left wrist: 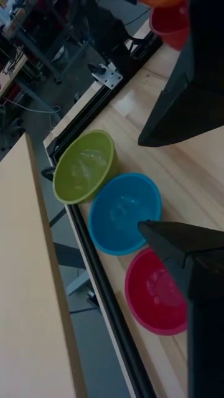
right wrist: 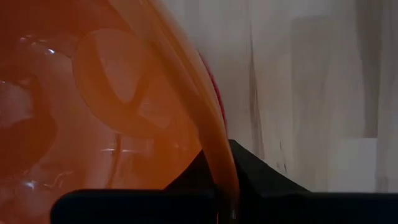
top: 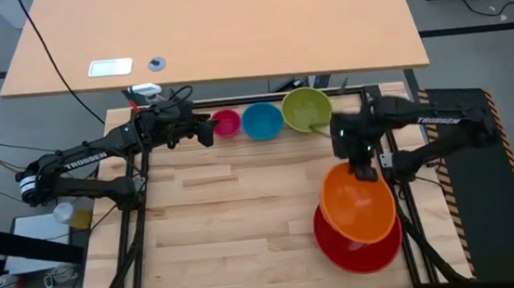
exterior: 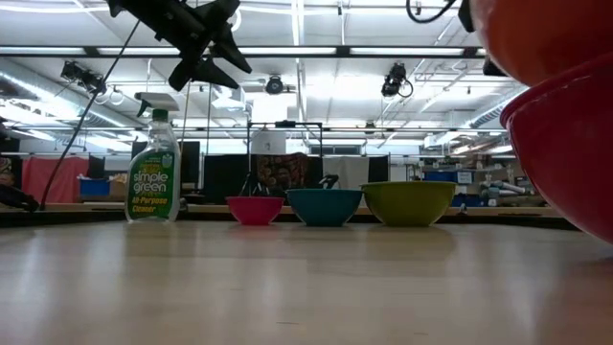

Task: Nest bowls inside each other
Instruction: Stack the orange bowl on top of the red bowl

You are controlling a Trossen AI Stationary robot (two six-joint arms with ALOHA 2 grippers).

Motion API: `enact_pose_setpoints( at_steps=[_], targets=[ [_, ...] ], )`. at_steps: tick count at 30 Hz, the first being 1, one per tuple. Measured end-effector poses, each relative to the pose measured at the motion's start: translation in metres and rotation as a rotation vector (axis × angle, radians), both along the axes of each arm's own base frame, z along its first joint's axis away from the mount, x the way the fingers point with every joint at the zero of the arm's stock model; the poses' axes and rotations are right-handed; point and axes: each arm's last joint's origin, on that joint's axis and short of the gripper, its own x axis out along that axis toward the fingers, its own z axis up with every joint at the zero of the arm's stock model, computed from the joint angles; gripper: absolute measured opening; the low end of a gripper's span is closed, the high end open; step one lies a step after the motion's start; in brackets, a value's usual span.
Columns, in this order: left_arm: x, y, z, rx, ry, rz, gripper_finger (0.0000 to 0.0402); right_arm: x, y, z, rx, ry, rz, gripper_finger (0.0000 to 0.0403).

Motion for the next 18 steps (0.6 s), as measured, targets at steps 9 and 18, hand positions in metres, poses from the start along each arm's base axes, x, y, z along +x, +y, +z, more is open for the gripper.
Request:
enact_pose_setpoints(
  at_steps=[9,18],
  targets=[
    [0.0,0.0,0.0,0.017,0.013,-0.011,0.0208,0.009,0.05,-0.038,-0.127,0.191,0.055,0.0028],
    [0.0,0.0,-0.001,0.033,0.031,-0.025,0.0208,0.022,0.081,-0.052,-0.237,0.161,0.1,0.0033]
  ],
)
